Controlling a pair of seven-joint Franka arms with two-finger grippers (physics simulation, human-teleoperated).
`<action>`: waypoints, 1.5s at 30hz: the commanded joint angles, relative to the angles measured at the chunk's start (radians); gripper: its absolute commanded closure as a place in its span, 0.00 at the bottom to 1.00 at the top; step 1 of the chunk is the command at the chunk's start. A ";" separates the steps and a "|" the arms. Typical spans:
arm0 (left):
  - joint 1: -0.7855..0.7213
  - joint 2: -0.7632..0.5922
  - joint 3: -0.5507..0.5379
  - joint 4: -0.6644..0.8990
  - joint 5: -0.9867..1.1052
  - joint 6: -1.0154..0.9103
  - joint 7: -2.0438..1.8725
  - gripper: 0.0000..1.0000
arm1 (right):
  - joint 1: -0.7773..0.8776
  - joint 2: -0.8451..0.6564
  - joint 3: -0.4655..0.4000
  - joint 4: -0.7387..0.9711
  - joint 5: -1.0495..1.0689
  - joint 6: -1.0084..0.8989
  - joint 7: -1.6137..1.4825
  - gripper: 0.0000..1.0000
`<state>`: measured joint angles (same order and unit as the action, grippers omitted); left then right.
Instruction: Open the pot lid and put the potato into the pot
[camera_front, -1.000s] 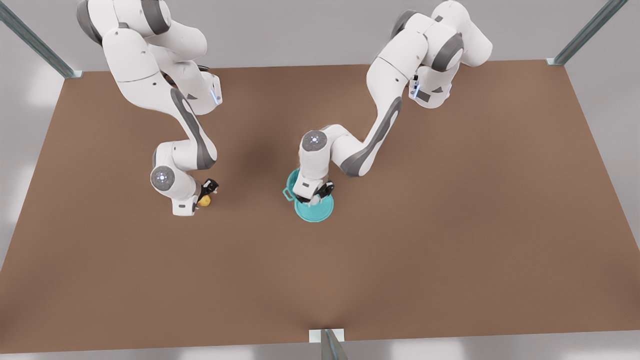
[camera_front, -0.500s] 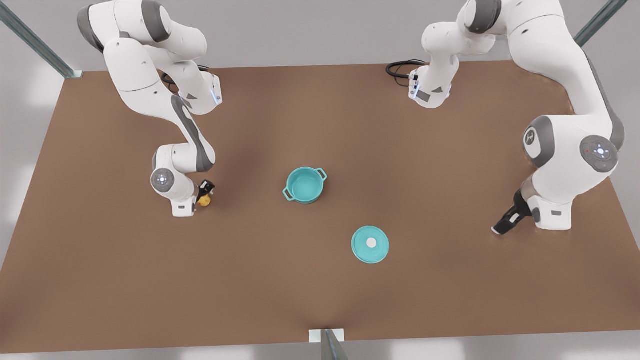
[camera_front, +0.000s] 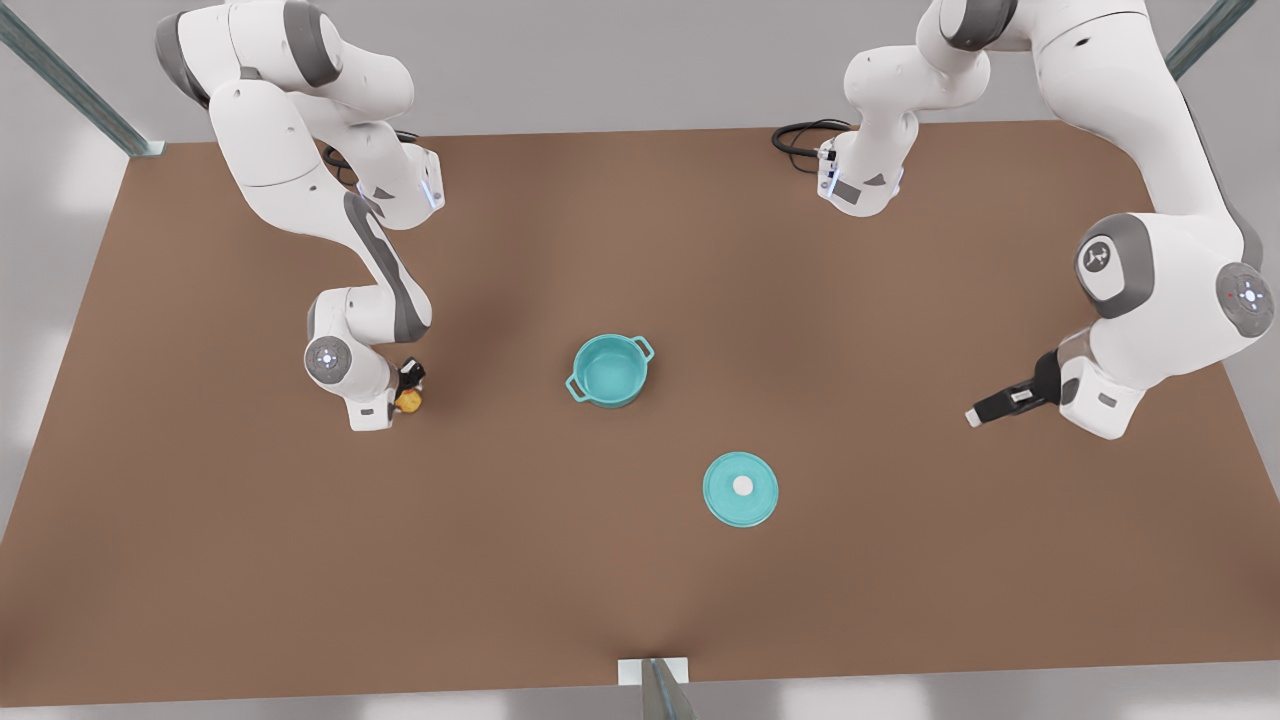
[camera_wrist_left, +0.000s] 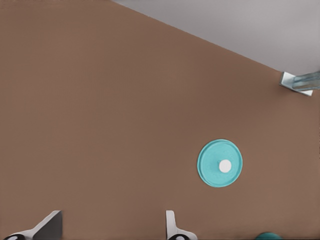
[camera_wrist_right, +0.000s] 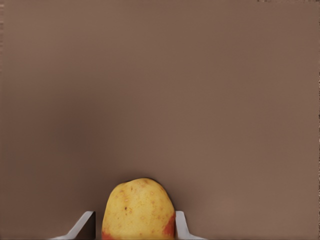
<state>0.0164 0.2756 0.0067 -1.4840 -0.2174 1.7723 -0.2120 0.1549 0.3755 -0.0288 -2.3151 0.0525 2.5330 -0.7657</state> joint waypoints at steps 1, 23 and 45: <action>0.001 -0.001 0.001 0.001 -0.010 0.003 0.362 0.00 | 0.000 -0.001 0.000 0.000 0.001 -0.003 -0.052 0.37; 0.001 -0.006 0.002 -0.004 -0.010 0.001 0.362 0.00 | 0.009 -0.115 0.012 0.013 0.007 -0.103 -0.084 0.51; 0.002 -0.006 0.002 -0.004 -0.008 -0.002 0.361 0.00 | 0.276 -0.014 0.270 0.341 0.095 -0.135 0.094 0.51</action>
<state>0.0184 0.2711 0.0098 -1.4885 -0.2262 1.7710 0.1213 0.4115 0.3507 0.2396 -1.9922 0.1391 2.3972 -0.8203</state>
